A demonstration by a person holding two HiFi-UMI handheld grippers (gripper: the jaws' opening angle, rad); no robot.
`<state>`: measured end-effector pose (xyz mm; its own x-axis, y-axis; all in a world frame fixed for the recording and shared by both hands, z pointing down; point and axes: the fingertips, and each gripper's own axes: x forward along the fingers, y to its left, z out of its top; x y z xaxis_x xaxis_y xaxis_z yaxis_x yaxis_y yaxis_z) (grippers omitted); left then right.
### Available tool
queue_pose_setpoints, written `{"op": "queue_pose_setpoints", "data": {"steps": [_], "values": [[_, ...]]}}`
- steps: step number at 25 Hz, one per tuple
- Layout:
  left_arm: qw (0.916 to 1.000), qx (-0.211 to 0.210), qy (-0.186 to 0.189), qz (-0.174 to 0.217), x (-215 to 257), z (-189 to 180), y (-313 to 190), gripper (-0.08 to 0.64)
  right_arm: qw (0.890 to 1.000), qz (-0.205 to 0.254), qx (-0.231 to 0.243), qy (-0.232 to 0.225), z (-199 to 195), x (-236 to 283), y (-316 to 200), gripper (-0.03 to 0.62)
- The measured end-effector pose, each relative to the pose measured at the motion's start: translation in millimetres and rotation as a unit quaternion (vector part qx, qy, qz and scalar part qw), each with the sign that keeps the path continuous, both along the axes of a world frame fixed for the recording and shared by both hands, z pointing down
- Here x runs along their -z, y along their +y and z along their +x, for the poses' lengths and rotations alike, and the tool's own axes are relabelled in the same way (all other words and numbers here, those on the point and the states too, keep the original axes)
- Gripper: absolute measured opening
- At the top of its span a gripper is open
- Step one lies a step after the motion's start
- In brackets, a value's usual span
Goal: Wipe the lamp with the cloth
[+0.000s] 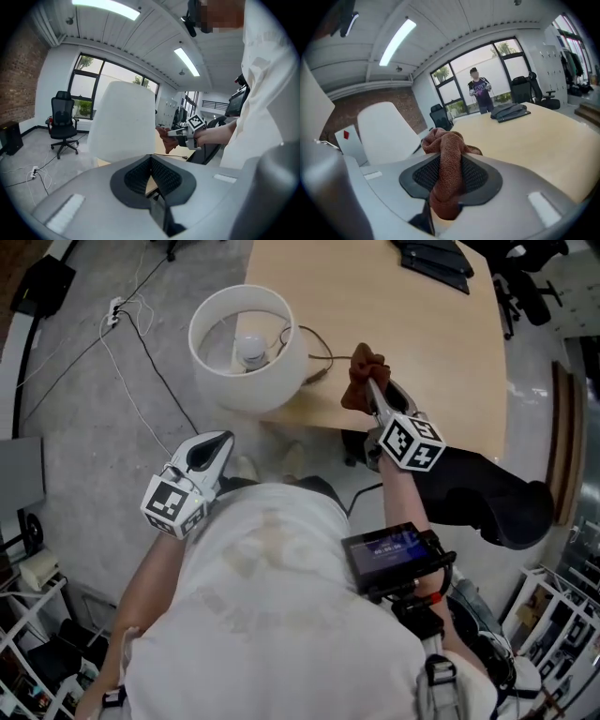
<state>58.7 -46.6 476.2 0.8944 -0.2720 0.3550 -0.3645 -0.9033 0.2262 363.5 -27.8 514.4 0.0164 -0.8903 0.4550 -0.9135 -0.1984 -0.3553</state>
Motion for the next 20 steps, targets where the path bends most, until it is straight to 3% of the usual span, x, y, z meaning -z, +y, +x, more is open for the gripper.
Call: {"op": "queue_pose_setpoints", "data": {"steps": [4,10,15,20], "values": [[0.9998,-0.003,0.018,0.004,16.7,-6.2,-11.7,0.002,0.992,0.115,0.042,0.028,-34.2,80.4,-3.4,0.138],[0.9995,-0.002,0.028,0.014,28.4,-11.9,-21.0,0.002,0.961,0.24,0.133,0.033,-95.6,174.8,-28.1,0.138],[0.9995,0.002,0.025,0.021,31.1,-17.8,-21.9,0.002,0.945,0.261,0.196,0.033,-133.4,177.1,-48.2,0.14],[0.9994,0.019,0.017,0.023,35.7,-26.7,-28.6,0.002,0.953,0.213,0.21,0.04,-143.9,144.5,-49.8,0.141]]}}
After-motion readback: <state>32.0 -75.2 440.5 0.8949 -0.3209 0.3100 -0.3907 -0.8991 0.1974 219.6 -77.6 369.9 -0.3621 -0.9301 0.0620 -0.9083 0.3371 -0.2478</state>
